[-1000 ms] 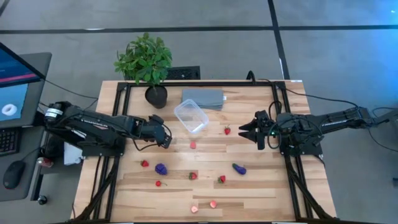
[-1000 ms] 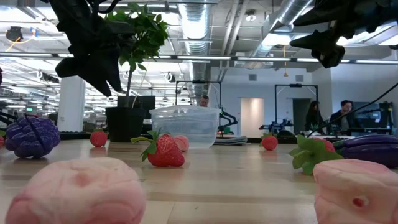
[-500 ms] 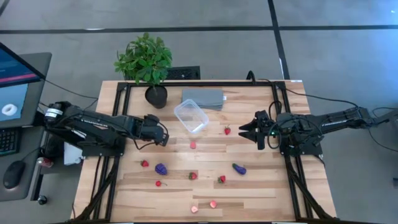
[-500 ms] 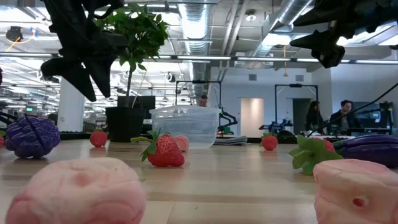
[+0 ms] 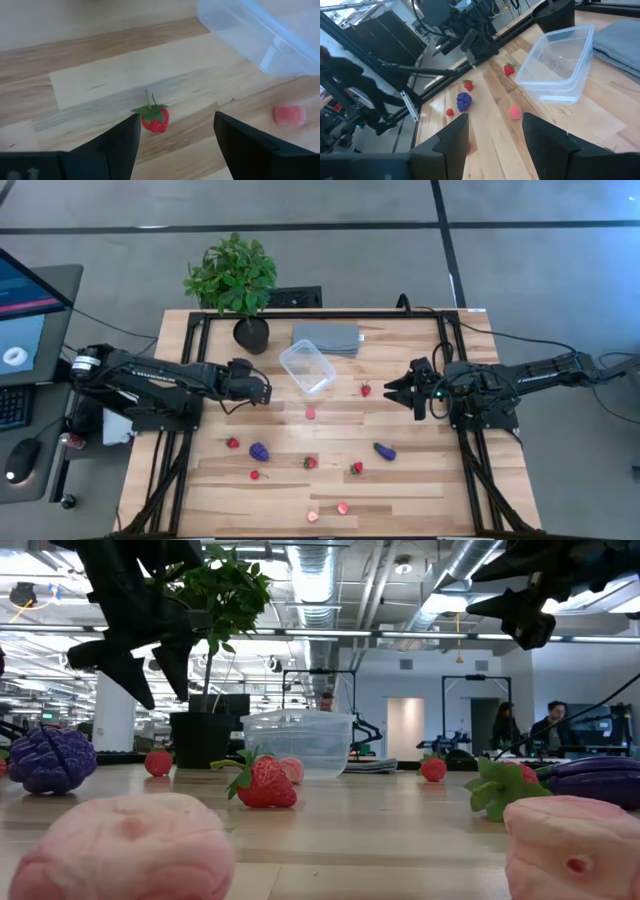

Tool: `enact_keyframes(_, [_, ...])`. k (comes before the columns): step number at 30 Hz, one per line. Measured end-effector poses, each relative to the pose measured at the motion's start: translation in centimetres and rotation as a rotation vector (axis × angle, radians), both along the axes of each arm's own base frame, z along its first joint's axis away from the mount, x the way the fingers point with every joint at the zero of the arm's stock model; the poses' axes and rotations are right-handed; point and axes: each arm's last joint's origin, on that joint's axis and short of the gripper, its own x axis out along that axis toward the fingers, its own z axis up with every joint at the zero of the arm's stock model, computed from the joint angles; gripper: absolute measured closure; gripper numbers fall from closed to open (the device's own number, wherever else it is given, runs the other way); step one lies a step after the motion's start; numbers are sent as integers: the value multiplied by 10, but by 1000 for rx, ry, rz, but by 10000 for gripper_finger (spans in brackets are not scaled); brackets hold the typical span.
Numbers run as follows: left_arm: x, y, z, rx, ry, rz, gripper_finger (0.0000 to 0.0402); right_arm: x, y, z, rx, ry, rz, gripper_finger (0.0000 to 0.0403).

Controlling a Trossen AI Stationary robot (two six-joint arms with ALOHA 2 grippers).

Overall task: Pick and placing Produce into tupperware
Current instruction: Put the red strawberry into the transparent bin

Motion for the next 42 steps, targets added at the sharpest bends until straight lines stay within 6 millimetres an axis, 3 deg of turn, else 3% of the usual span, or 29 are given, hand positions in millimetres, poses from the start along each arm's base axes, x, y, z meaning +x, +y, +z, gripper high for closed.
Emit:
enact_keyframes(8, [2,3,-5,13,57,-51,159,0,0,0,0,0,-2,194])
enact_keyframes(17, [17,7,-38,-65,218,-48,159,0,-1,1,12,-8,-8,194])
enact_keyframes(25, [31,6,-59,-87,254,-94,159,0,-1,1,28,-7,-12,194])
enact_keyframes(42, [34,18,-61,-49,263,-108,159,0,-1,1,47,-7,-17,194])
